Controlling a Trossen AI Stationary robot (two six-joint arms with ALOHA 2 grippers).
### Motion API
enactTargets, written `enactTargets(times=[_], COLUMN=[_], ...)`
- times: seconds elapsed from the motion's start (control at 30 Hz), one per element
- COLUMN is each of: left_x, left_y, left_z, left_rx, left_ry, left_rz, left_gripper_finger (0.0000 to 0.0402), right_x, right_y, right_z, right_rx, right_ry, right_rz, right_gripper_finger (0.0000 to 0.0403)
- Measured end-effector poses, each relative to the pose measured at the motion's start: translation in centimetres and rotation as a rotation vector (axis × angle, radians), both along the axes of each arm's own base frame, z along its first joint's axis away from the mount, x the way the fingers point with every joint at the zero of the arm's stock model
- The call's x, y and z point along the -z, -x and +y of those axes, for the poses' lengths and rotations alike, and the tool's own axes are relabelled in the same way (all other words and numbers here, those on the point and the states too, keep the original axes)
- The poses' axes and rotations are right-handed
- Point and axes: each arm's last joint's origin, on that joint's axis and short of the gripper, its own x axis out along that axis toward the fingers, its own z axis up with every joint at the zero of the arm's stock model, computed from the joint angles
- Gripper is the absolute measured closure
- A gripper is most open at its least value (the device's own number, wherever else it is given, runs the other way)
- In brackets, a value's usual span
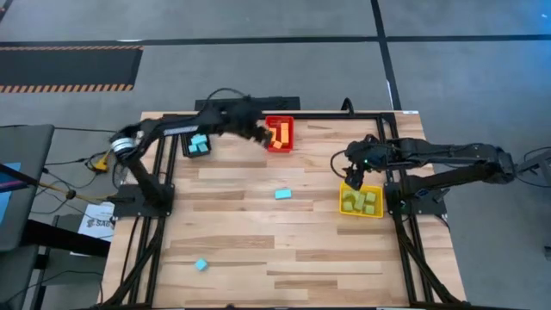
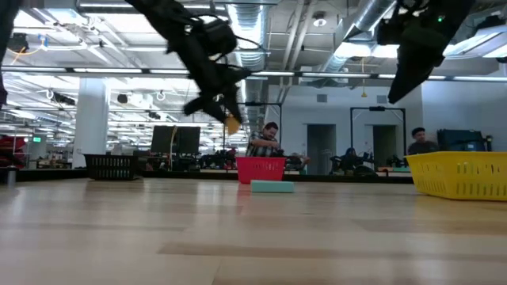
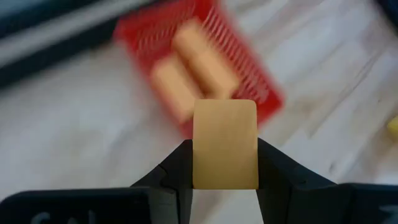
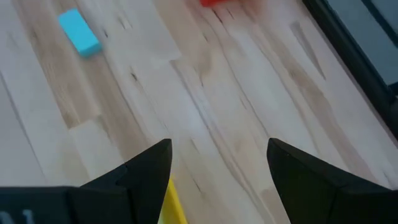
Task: Sort & place blocks by color
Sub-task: Put the orange block into the red bin, then put the blue block into the black bin
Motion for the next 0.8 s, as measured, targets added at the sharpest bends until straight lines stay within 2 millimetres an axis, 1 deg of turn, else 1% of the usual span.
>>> enactTargets(times=[0.07,0.13,0.2,0.3,0.37,0.47,0.6,0.67,0.8], left_x=[-0.3,0.2,1.1,2.3,2.7,2.6,2.1,2.1,2.2], left_y=[-1.5,-2.9,-4.0,-5.2,-5.9,-7.1,-7.6,-7.6,-7.4], left_z=[1.7,3.6,5.5,7.3,7.9,8.3,8.2,8.1,8.0], left_rx=[0.017,0.014,0.010,-0.005,-0.005,0.004,0.001,0.005,0.031], left_ry=[-0.019,0.007,0.058,0.118,0.140,0.142,0.150,0.148,0.185], left_rz=[-0.009,-0.001,0.015,0.080,0.118,0.111,0.120,0.122,0.129], left_gripper_finger=[0.0300,0.0300,0.0300,0.0300,0.0300,0.0300,0.0299,0.0272,0.0183], right_x=[0.1,0.1,0.1,0.0,-0.1,-0.1,-0.1,-0.1,-0.1], right_y=[0.1,0.0,0.0,-0.2,-0.1,-0.1,-0.1,-0.1,-0.1], right_z=[-0.5,-1.0,-1.4,-1.6,-1.8,-1.8,-1.8,-1.8,-1.8], right_rx=[-0.004,-0.002,0.000,-0.012,-0.021,-0.029,-0.029,-0.032,-0.032], right_ry=[-0.014,-0.024,-0.031,-0.025,-0.016,-0.015,-0.015,-0.015,-0.017], right_rz=[0.005,-0.007,-0.012,-0.020,-0.029,-0.029,-0.026,-0.026,-0.024], right_gripper_finger=[0.0117,0.0117,0.0117,0.0117,0.0117,0.0117,0.0117,0.0117,0.0117])
